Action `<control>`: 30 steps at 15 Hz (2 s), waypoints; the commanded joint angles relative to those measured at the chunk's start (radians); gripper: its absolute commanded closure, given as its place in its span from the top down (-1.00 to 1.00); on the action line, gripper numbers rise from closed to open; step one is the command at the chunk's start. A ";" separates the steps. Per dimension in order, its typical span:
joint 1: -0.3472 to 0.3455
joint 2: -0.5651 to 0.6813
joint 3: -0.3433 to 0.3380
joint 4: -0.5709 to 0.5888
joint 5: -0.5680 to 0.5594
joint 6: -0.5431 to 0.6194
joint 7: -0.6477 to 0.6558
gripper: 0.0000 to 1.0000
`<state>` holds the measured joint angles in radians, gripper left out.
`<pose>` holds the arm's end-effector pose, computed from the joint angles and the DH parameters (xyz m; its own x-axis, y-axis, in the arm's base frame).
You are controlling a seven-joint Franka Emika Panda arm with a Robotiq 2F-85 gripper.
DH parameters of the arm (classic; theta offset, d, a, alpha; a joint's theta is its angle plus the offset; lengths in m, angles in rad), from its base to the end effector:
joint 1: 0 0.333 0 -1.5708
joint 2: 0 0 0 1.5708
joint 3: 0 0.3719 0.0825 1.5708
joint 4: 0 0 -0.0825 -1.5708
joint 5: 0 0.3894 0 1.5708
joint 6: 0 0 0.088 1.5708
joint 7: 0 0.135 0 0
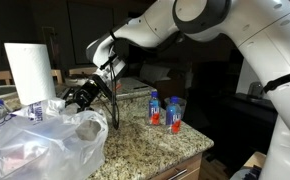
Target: Pick up the bottles from the counter and put them in the plastic
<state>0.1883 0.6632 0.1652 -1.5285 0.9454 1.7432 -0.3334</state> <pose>0.6416 0.3155 0.3103 0.8931 0.3837 -0.2348 0.0107 -0.5400 -0.8416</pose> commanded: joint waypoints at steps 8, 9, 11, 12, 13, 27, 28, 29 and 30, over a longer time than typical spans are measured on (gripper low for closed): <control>-0.068 -0.448 -0.085 -0.349 -0.215 0.174 0.041 1.00; -0.072 -0.503 -0.090 -0.395 -0.224 0.213 0.053 1.00; -0.078 -0.605 -0.094 -0.495 -0.236 0.309 0.072 1.00; -0.080 -0.660 -0.097 -0.545 -0.245 0.351 0.090 1.00; -0.083 -0.711 -0.102 -0.595 -0.261 0.388 0.109 1.00; -0.272 -0.916 -0.087 -0.809 -0.930 0.561 0.749 1.00; -0.280 -0.891 -0.075 -0.811 -0.976 0.566 0.820 1.00; -0.284 -0.866 -0.067 -0.809 -1.014 0.566 0.888 1.00; -0.279 -0.839 -0.066 -0.799 -1.034 0.545 0.932 1.00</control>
<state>-0.0715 -0.2424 0.0658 -2.3327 -0.0062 2.2798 0.4458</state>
